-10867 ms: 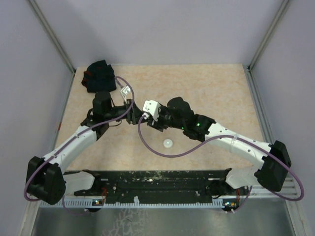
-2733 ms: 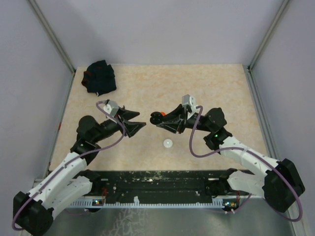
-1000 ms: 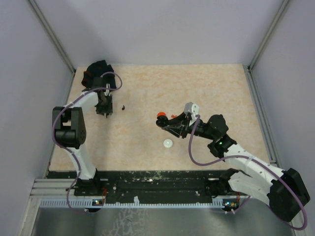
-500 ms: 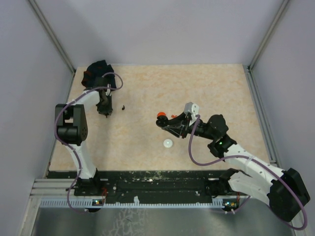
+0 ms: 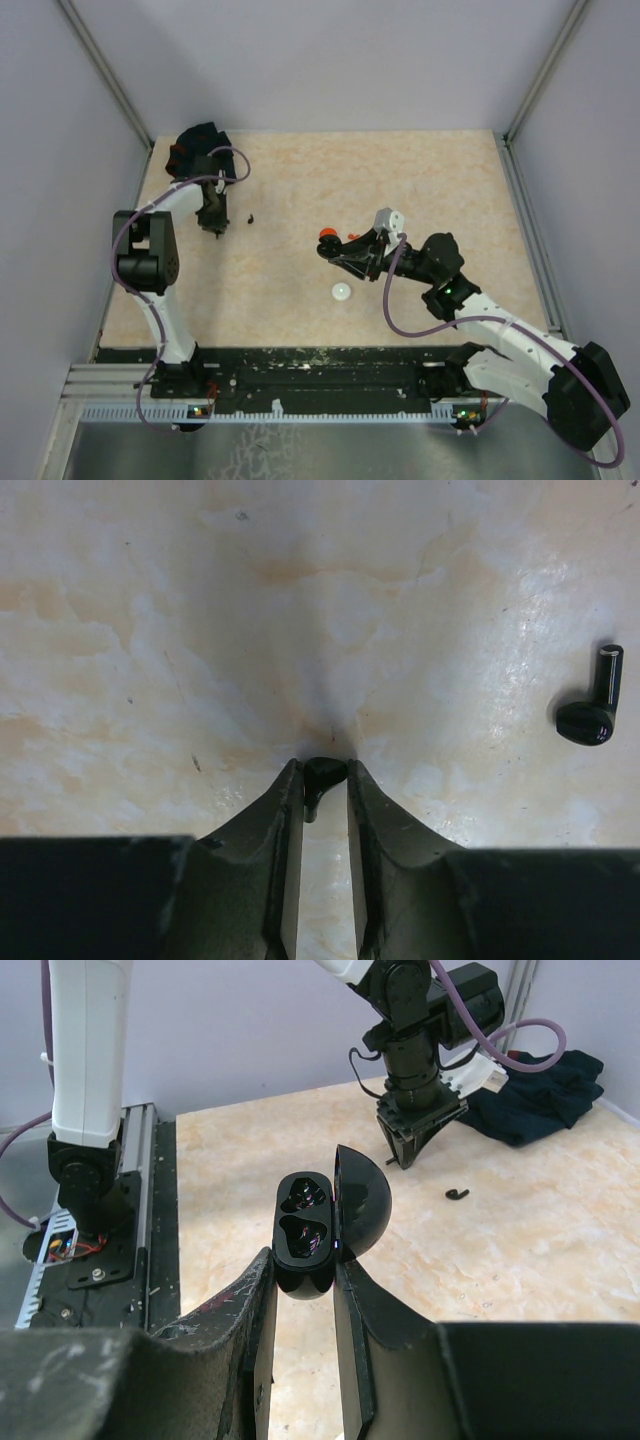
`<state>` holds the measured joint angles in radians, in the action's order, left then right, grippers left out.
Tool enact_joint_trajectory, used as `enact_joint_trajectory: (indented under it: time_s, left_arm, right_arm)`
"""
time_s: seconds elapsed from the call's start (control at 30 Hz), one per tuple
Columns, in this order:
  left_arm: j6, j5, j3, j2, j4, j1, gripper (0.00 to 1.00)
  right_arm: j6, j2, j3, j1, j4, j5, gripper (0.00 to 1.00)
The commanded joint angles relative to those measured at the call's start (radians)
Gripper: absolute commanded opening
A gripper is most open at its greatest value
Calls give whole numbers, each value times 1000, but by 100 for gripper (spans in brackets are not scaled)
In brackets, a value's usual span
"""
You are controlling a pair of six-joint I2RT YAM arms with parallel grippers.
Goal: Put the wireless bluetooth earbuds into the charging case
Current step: Pick up the earbud from the center of the board.
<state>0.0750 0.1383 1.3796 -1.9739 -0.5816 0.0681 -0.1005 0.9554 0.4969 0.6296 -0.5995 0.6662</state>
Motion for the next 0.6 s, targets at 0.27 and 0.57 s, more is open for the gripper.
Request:
enact_joint_trajectory:
  time_s: [0.27, 0.57]
  left_arm:
    - [-4, -56, -73, 73, 91, 9, 17]
    - [14, -195, -283, 387, 350, 126, 17]
  right_arm:
    - [7, -8, 5, -8, -51, -4, 0]
    - [22, 8, 5, -7, -45, -19, 0]
